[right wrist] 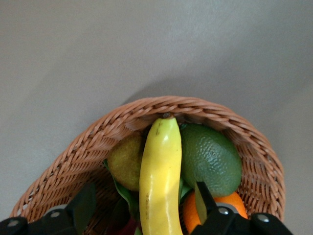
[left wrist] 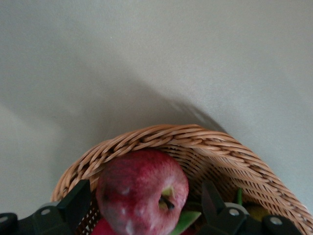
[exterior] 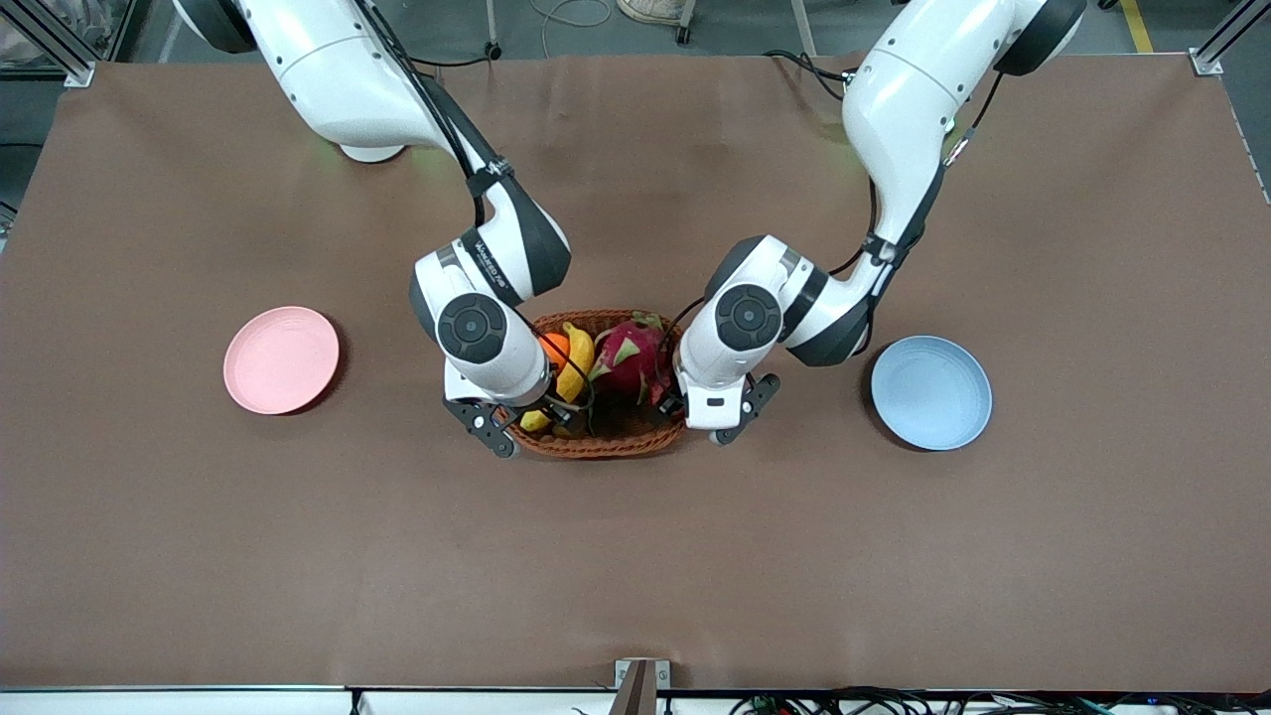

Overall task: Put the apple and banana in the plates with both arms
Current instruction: 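Grasp the red apple with the left gripper while the right gripper grasps the banana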

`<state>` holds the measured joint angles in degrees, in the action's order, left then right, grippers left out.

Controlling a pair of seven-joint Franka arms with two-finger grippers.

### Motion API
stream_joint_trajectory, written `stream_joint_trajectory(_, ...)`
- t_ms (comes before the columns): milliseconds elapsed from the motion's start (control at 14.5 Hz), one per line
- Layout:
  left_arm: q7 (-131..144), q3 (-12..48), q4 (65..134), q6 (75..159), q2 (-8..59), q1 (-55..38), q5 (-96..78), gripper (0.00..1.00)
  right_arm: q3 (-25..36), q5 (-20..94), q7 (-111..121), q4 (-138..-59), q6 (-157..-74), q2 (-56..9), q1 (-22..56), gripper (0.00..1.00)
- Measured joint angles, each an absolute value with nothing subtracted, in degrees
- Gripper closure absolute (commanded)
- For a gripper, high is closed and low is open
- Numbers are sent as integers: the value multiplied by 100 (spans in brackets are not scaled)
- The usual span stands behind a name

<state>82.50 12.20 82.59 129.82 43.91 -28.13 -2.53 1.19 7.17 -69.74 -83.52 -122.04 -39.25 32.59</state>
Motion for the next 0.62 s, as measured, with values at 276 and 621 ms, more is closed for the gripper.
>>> stream_joint_trajectory(276,8293,1221,8257,13051,4492,-2884,-256,44,124,1023,-7000,-8351,-12194,-3991,3268,20)
stream_joint_trajectory(621,8294,1213,8182,12970,4464,-2872,-256,89,124,1037,-7025,-8352,-12193,-4163,3276,25)
